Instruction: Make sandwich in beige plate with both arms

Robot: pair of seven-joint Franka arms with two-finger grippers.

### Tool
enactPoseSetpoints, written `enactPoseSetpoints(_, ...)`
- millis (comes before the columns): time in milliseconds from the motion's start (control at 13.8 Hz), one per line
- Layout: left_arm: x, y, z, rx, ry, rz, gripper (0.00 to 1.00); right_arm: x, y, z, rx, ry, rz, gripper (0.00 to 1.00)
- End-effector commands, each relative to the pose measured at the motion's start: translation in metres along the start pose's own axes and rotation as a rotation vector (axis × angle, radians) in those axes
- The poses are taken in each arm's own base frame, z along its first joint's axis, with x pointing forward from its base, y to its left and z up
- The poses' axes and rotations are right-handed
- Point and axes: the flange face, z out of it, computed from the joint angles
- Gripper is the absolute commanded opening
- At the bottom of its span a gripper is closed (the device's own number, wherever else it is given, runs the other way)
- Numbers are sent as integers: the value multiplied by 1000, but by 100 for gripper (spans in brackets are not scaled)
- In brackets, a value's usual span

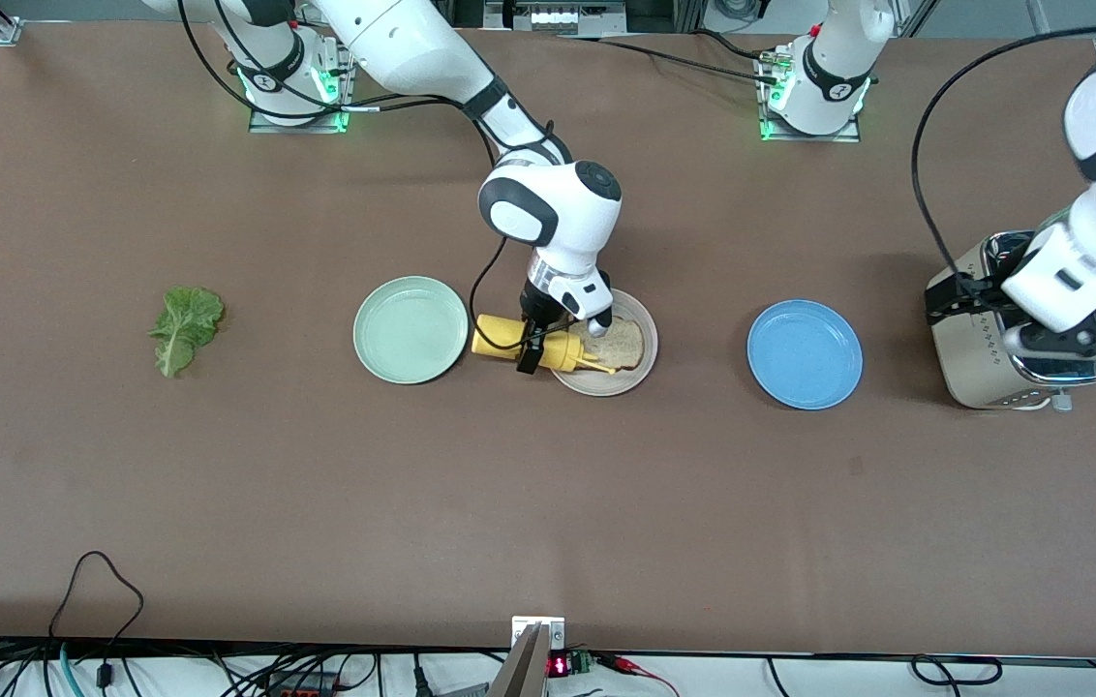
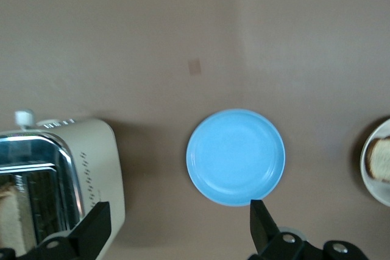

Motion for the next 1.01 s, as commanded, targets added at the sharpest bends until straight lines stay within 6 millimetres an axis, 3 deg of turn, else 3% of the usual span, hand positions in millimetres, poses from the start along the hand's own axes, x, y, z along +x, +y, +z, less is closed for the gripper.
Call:
enactPoseSetpoints(0, -26, 8, -19, -9, -2, -2, 100, -12, 29, -21, 23, 17, 67, 42)
enactPoseSetpoints(145, -28, 2, -16, -7, -35, -9, 100, -25, 46, -18, 60, 29, 79, 42)
enactPoseSetpoints(434, -31, 7, -17, -19, -68, -4, 100, -60, 96, -51, 136, 116, 89, 42)
enactPoseSetpoints(723, -34, 19, -29, -19, -85, 18, 100, -133, 160, -72, 250, 227, 83, 42)
enactPoseSetpoints(939, -33, 21, -30, -19, -77, 24, 100, -196, 199, -69, 345, 352, 87, 42)
